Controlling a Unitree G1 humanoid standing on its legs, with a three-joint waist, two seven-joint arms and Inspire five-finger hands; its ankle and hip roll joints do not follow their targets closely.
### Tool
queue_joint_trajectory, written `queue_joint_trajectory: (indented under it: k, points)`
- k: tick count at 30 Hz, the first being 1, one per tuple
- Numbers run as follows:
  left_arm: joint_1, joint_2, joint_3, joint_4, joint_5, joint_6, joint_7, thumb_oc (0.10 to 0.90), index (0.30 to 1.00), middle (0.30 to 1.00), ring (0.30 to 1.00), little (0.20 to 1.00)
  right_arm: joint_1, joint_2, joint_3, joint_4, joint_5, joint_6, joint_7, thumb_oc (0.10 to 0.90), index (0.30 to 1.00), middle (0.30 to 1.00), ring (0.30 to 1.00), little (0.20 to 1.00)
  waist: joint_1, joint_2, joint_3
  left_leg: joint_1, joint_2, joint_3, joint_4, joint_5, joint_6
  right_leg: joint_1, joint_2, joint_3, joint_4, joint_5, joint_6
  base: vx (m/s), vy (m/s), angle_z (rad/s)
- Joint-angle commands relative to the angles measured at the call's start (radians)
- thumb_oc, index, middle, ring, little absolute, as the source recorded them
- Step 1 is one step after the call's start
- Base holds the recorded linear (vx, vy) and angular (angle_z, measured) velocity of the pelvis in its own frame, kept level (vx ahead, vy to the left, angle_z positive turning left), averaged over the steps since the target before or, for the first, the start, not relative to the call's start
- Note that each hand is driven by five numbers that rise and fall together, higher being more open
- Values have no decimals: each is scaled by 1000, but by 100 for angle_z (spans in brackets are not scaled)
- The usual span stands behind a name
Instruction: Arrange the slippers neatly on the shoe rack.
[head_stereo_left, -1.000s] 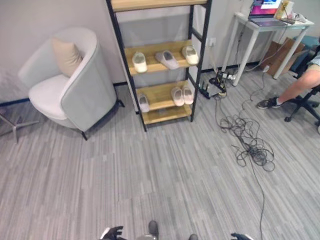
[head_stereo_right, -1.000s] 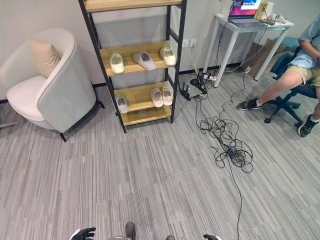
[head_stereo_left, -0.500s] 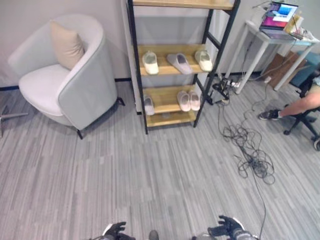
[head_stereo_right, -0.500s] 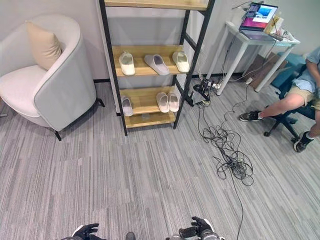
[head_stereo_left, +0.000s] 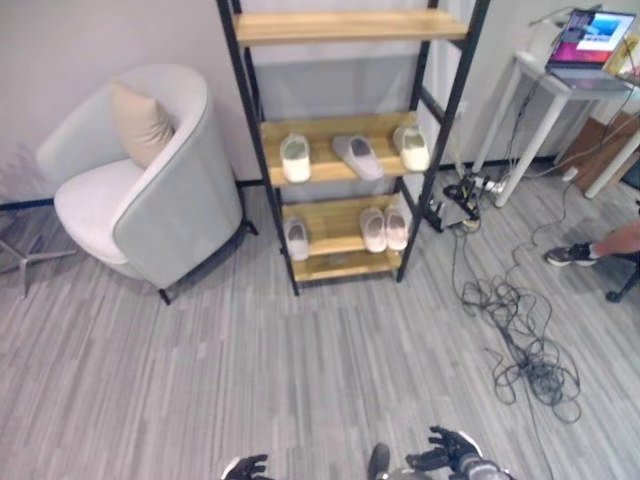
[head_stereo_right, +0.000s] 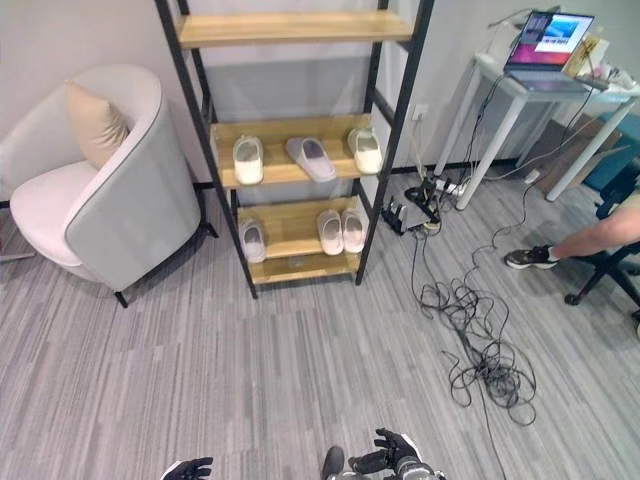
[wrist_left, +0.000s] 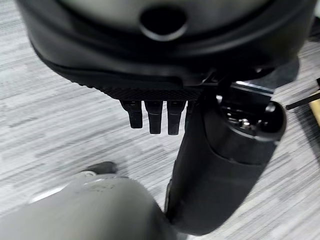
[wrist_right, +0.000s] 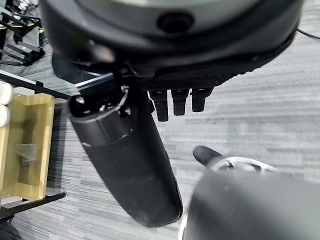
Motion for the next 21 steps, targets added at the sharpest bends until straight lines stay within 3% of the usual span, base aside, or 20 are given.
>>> queue_joint_trajectory:
  k: [1,2,6,7,8,9,13,15,17,18,20,21]
  points:
    - [-39,-26,-44,-28,-35,-24,-3,800,900,900,900,900,-12,-41,44,15,36,-18,-18,800,900,900,900,900,-3,-22,44,-46,-5,28,30,78,48,11,-29,32,54,-90,84,194,-87,-26]
    - [-47,-27,-50,-38,-46,-30,0,800,900,900,900,900,-15,-43,46,13,53,-24,-19,800,900,900,900,900,15,-30,53,-102,-23,38,23,45,64,45,-21,40,29,-102,83,198,-86,-22]
    - [-46,-26,-42,-29,-56,-33,1,800,900,900,900,900,-15,-45,38,0,83,-37,-18,800,900,900,900,900,36,-42,52,-185,-62,51,-58,10,79,88,-8,61,-5,-125,92,250,-11,-6]
    - [-46,-23,-35,-21,-64,-33,2,800,900,900,900,900,-22,-44,33,-10,95,-41,-24,800,900,900,900,900,56,-37,57,-234,-72,47,-141,54,75,119,14,83,-18,-145,93,155,29,-17]
    - [-46,-23,-35,-21,-64,-33,2,800,900,900,900,900,-22,-44,33,-10,95,-41,-24,800,900,900,900,900,56,-37,57,-234,-73,47,-142,55,75,119,14,83,-18,-145,93,341,81,-28]
    - [-45,-20,-26,-11,-68,-34,1,800,900,900,900,900,-28,-40,34,-18,103,-50,-27,800,900,900,900,900,73,-28,56,-274,-81,28,-219,120,65,148,42,104,-29,-168,95,190,51,-23]
    - [-39,-11,-17,-7,-77,-34,-3,800,900,900,900,900,-37,-30,45,-35,104,-55,-29,800,900,900,900,900,106,-30,62,-320,-88,26,-268,185,58,200,66,139,-27,-203,93,300,102,-6]
    - [-23,-7,-3,7,-71,-28,-12,800,900,900,900,900,-32,-19,46,-42,102,-53,-20,800,900,900,900,900,116,-38,43,-298,-90,36,-285,171,76,222,64,152,-16,-220,100,356,176,-38]
    - [-13,-4,3,14,-69,-27,-16,800,900,900,900,900,-30,-11,40,-47,108,-57,-12,800,900,900,900,900,124,-46,27,-290,-104,39,-279,161,88,229,49,160,24,-230,116,274,184,-48]
    - [-7,0,8,7,-71,-27,-18,800,900,900,900,900,-29,-2,39,-47,101,-57,-3,800,900,900,900,900,132,-49,12,-260,-114,51,-280,135,111,212,26,150,122,-220,149,238,195,-33]
    - [-16,6,11,-4,-76,-27,-17,800,900,900,900,900,-42,2,44,-54,94,-56,4,800,900,900,900,900,121,-44,22,-219,-125,60,-278,106,136,128,-15,132,289,-155,198,204,195,-26]
    - [-16,6,11,-4,-76,-27,-17,800,900,900,900,900,-42,2,44,-54,94,-56,4,800,900,900,900,900,121,-44,22,-219,-125,60,-278,106,136,128,-15,132,290,-155,198,163,161,-5]
